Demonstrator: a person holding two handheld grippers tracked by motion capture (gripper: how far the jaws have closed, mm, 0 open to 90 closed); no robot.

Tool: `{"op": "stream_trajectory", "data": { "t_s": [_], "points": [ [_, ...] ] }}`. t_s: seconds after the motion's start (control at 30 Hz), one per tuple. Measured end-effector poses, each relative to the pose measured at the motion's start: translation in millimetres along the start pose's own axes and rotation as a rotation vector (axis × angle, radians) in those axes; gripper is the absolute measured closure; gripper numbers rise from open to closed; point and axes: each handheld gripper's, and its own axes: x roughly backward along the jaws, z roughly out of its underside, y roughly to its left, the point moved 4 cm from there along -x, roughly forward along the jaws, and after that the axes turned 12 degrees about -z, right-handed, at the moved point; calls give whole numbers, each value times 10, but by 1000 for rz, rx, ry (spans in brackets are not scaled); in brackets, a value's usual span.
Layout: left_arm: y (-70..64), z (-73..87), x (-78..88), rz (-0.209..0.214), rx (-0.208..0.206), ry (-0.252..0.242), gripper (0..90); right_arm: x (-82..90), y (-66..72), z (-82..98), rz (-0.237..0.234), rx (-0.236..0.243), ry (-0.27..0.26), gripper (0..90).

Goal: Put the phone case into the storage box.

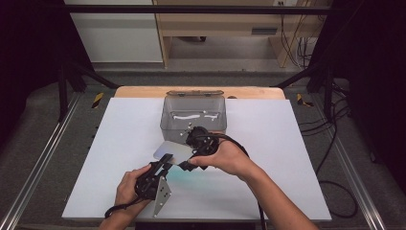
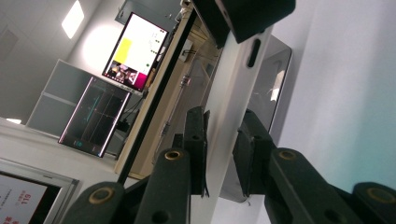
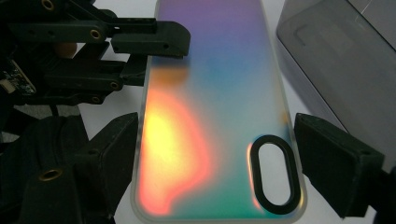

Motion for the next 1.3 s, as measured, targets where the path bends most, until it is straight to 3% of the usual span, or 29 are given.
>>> {"op": "stream_trajectory", "data": {
  "t_s": [0.17, 0.37, 0.77, 1.17, 1.3],
  "points": [
    [-21, -2, 9, 13, -28, -1, 806, 17, -3, -6, -9, -6, -16, 170],
    [-13, -2, 9, 15, -24, 2, 811, 32, -11, 5, -17, -11, -43, 166],
    [7, 64, -4, 12, -6, 34, 812, 195, 21, 48, 12, 42, -156, 75],
    [78, 157, -8, 1, 90, 68, 812, 438, 7, 179, 105, 86, -328, 53],
    [101, 174, 4, -1, 102, 75, 812, 495, 10, 235, 90, 104, -377, 61]
  ]
}}
